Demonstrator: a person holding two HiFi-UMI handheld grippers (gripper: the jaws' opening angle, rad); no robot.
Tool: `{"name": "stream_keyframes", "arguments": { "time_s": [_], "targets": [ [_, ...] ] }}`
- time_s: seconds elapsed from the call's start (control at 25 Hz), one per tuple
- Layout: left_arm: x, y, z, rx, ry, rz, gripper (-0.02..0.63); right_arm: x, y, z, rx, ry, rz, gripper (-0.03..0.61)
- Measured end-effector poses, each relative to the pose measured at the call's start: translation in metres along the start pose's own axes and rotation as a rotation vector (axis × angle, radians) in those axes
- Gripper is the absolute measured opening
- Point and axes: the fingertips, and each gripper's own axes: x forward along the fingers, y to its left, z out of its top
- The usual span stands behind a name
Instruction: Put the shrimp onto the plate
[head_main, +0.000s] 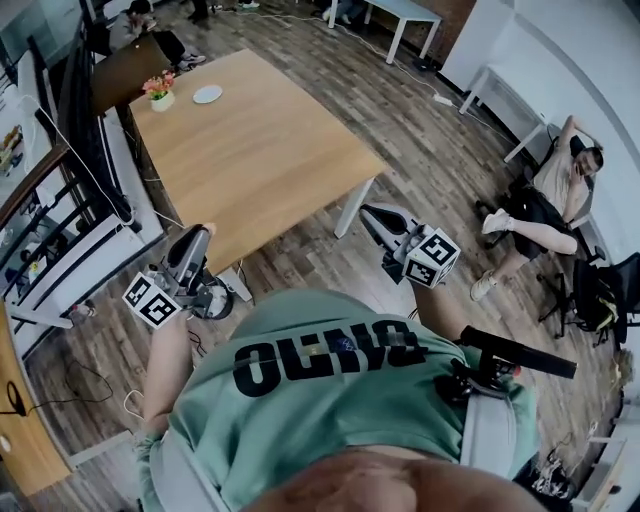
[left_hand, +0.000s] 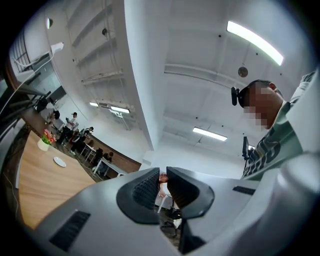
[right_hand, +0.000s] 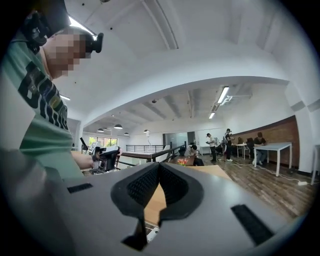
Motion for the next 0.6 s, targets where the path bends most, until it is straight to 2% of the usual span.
{"name": "stream_keyframes", "arguments": {
  "time_s": [0.12,0.32,0.4,0.6],
  "targets": [
    [0.045,-0.005,-0.005,0.019,-0.038,0.052,0.048,-0.010,-0.057,0.007,-0.010,-0.020,0.049,0.008],
    [0.124,-0.020,-0.026,0.040,-0.043,0.072,0.048,-0.022,-0.137,0.022,0.003,-0.047,0.100,0.008],
    [0.150,-0.021,-0.031,0.026,-0.055,0.089,0.048,-0.028,-0.161,0.017,0.019,-0.043,0.124,0.007],
    [0.195,-0.025,-0.054,0.023,-0.020,0.156,0.048,-0.045,-0.219,-0.007,0.080,-0.020,0.159,0.008]
  ]
}}
